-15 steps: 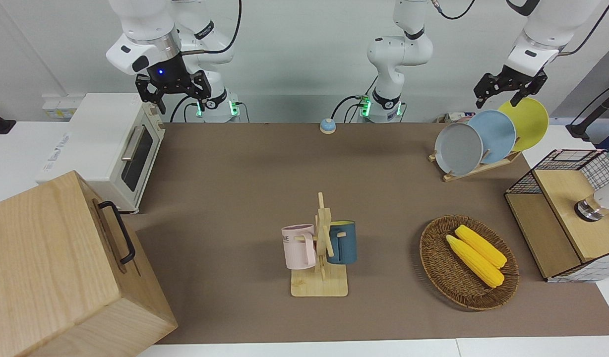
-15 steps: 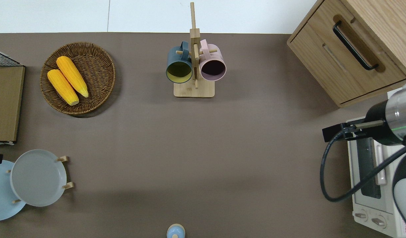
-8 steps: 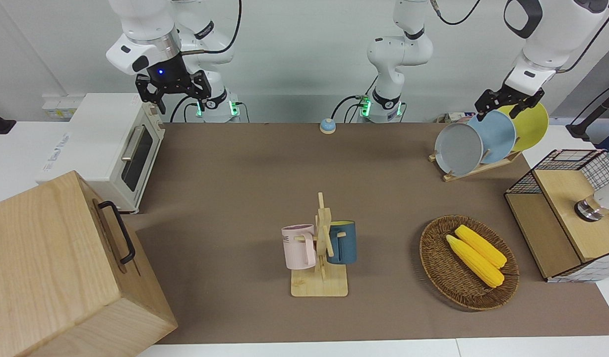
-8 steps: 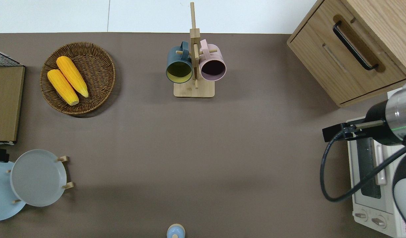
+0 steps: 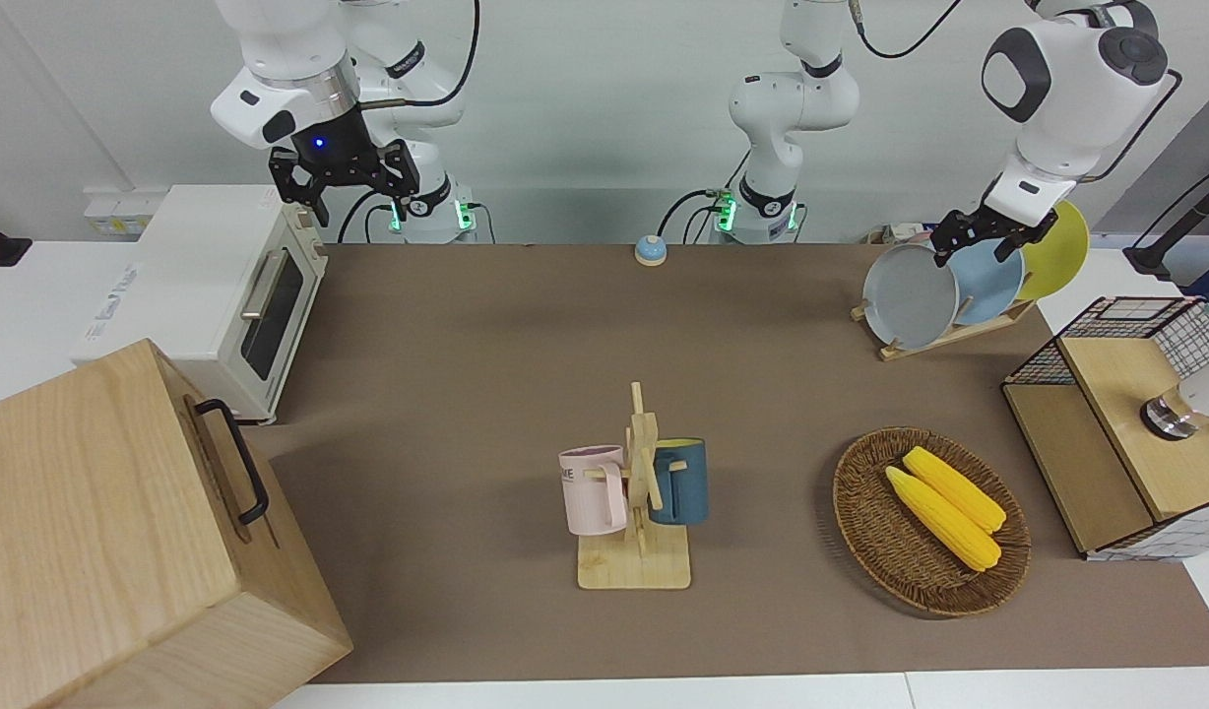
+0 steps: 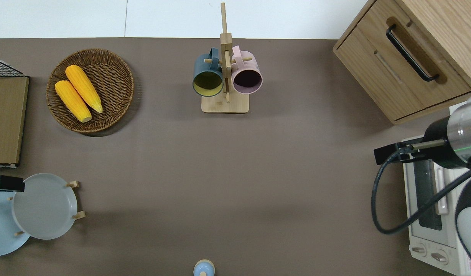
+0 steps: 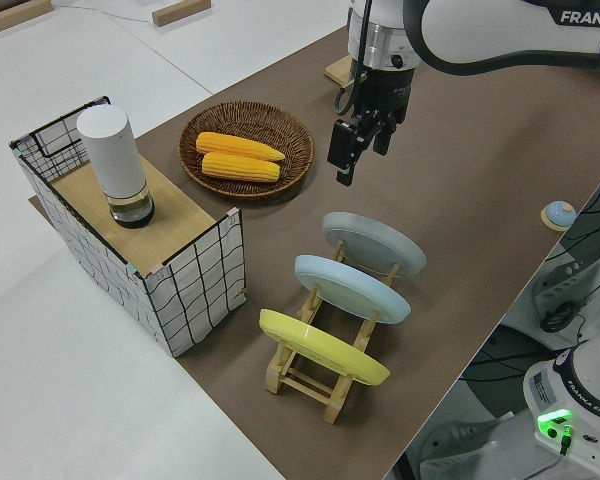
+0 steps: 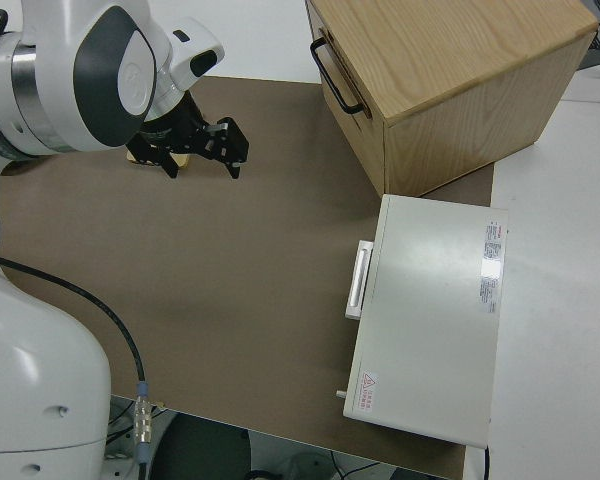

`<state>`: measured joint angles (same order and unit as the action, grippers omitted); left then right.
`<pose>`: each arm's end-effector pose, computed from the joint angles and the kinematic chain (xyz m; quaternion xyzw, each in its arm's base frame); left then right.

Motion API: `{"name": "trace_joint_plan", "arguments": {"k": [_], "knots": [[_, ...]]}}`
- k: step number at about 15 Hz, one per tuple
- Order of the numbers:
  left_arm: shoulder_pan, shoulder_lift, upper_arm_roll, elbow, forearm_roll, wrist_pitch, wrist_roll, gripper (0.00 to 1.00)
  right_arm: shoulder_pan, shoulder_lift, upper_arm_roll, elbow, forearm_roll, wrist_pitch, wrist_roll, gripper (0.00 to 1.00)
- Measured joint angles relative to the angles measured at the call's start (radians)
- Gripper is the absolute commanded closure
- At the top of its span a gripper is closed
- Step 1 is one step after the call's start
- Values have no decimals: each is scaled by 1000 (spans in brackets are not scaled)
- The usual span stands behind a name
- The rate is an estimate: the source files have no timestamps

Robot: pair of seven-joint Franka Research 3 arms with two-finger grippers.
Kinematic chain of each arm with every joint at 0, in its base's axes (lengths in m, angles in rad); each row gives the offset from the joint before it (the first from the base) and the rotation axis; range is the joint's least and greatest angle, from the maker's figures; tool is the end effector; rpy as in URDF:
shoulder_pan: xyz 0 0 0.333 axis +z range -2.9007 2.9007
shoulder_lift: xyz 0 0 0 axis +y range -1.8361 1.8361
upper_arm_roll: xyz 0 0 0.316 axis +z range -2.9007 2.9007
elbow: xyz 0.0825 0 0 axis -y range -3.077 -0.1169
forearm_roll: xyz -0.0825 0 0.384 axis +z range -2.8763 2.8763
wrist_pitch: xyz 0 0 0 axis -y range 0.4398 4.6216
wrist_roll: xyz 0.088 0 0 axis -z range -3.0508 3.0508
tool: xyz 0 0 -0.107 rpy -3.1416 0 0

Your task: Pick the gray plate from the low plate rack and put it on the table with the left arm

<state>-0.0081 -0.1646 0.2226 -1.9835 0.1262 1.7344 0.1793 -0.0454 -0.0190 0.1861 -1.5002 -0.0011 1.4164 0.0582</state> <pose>0.4866 0.1235 0.5280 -0.9981 -0.0023 0.0515 0.0343 0.5272 0.0757 0.6544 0.9986 0.0411 -0.0322 0.0055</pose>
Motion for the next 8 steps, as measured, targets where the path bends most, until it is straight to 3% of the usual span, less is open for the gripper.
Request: {"name": "trace_joint_plan", "arguments": {"k": [8], "knots": [[36,-25,12,-128,9,114,39,2,0,0,0,0,0,0,0,13]]}}
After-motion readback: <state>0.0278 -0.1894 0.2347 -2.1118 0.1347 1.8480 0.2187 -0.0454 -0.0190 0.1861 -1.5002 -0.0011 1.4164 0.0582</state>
